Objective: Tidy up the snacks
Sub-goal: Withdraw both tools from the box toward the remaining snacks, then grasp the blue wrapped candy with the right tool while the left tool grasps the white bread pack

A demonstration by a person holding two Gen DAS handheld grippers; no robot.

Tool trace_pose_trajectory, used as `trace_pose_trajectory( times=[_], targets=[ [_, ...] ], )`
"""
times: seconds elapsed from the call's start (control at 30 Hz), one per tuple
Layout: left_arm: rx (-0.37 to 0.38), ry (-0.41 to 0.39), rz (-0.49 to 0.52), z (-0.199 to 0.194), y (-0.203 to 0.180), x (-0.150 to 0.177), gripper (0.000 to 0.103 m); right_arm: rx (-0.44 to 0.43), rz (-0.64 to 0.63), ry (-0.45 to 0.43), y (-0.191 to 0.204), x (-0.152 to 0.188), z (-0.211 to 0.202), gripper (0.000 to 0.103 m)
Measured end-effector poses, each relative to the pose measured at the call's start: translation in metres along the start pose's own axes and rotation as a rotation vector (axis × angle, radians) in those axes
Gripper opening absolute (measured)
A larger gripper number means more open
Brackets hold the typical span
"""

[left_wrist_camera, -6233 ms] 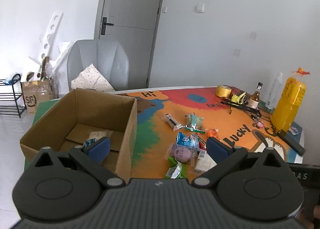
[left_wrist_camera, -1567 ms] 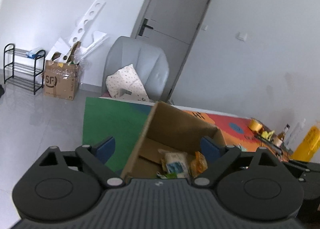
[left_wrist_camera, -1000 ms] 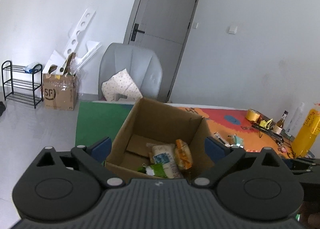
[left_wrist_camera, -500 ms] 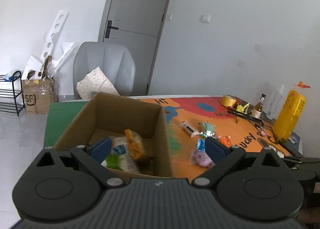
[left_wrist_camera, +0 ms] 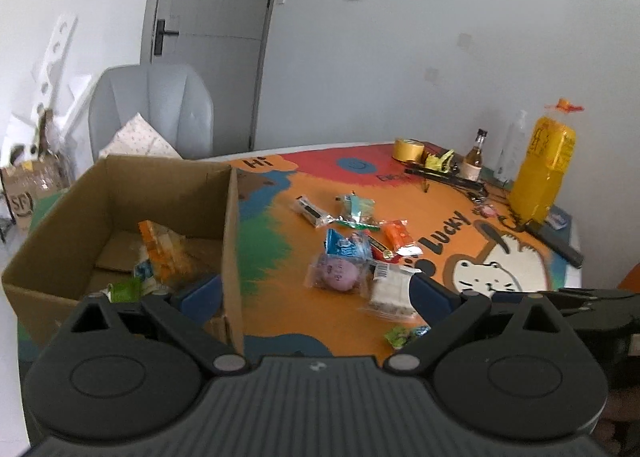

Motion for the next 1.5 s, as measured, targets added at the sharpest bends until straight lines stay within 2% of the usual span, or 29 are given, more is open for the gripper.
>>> trace_pose_trajectory(
  times=[0.23, 0.33, 0.43, 0.57, 0.63, 0.7, 0.73, 0.8, 0.87, 1.07, 1.5],
  targets=[
    [-0.029, -0.012, -0.018, 0.01, -0.009, -0.006, 0.098, -0.003, 0.045, 0.016, -0.021, 0.004, 0.006, 0.065],
    [-0.038, -0.043, -0.021, 0.004, -0.01, -0.012, 0.097, -0.022, 0.052, 0.042, -0.022, 0.011, 0.013, 0.065],
    [-0.024, -0.062, -0.006, 0.003, -0.018, -0.016, 0.097, -0.053, 0.057, 0.062, -0.017, 0.017, 0.022, 0.065],
    [0.019, -0.049, 0.014, 0.011, -0.031, -0.014, 0.093, -0.08, 0.057, 0.085, -0.012, 0.023, 0.033, 0.064],
    [0.04, -0.03, 0.016, 0.016, -0.036, -0.012, 0.091, -0.087, 0.059, 0.098, -0.011, 0.025, 0.038, 0.061],
    [0.061, -0.007, 0.009, 0.025, -0.04, -0.009, 0.089, -0.095, 0.065, 0.109, -0.013, 0.027, 0.041, 0.044],
    [0.064, 0.009, 0.005, 0.031, -0.041, -0.007, 0.089, -0.1, 0.071, 0.119, -0.015, 0.028, 0.043, 0.041],
    [0.069, 0.034, 0.003, 0.04, -0.044, -0.004, 0.088, -0.12, 0.078, 0.119, -0.019, 0.029, 0.042, 0.027],
    [0.071, 0.05, 0.009, 0.048, -0.046, -0.001, 0.087, -0.14, 0.1, 0.128, -0.024, 0.029, 0.041, 0.024],
    [0.092, 0.096, 0.039, 0.071, -0.058, 0.002, 0.087, -0.125, 0.153, 0.105, -0.046, 0.024, 0.036, 0.02],
    [0.119, 0.149, 0.101, 0.117, -0.092, 0.0, 0.087, -0.033, 0.234, 0.032, -0.098, 0.009, 0.029, 0.019]
  ],
)
Point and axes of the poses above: each gripper's, at about its wrist camera, not at the fingertips, and z roughly the way its jaws point, y to its left, x to its underside, the point moved 8 cm from there along z, roughly the way its jaws point, and after that the axes turned 12 degrees about z, right-handed, at the moved point
